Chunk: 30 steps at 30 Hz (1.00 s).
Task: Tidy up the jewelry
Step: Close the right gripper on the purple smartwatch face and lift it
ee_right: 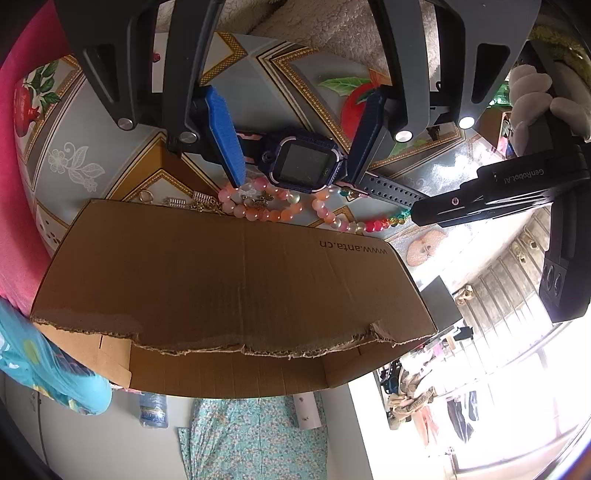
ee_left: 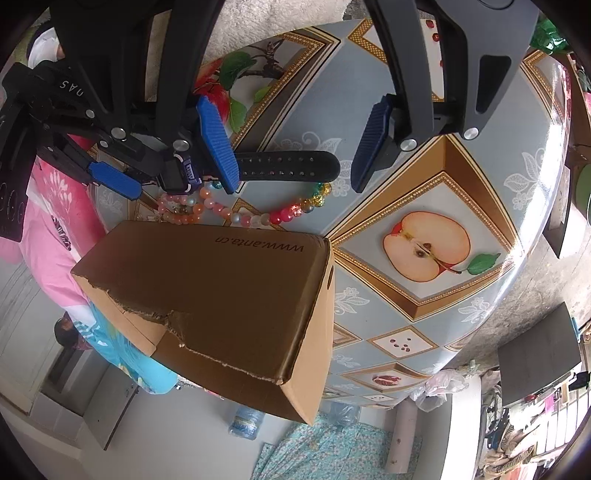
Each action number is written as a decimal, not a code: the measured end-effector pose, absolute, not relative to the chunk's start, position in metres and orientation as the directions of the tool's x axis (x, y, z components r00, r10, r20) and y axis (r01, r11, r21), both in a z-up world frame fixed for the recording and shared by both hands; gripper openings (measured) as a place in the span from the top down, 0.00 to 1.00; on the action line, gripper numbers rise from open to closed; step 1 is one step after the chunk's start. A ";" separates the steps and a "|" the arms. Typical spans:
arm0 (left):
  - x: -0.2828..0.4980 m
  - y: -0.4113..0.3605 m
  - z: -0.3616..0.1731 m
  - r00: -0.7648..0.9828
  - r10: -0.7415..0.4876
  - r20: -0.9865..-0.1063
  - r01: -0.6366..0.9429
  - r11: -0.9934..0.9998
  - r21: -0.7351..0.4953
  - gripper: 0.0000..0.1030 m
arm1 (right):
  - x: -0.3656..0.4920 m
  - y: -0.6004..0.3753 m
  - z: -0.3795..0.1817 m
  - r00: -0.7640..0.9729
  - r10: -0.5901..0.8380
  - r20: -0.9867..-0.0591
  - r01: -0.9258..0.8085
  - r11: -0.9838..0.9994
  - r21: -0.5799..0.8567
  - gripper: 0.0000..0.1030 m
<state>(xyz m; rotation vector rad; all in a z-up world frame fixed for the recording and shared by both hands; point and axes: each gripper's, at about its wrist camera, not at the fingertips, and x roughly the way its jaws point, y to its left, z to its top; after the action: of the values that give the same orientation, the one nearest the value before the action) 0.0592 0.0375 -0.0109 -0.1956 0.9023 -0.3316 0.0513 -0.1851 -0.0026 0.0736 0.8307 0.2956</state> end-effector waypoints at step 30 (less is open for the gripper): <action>0.061 0.028 0.002 0.580 -0.392 -0.714 0.231 0.920 -0.317 0.97 | 0.043 -0.187 -0.013 0.623 0.312 -0.717 -0.283 0.945 0.164 0.49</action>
<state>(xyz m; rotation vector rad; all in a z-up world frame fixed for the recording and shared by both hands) 0.0615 0.0280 0.0022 -0.1972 0.8803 -0.3667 0.0432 -0.1872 -0.0134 0.0366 0.8303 0.3417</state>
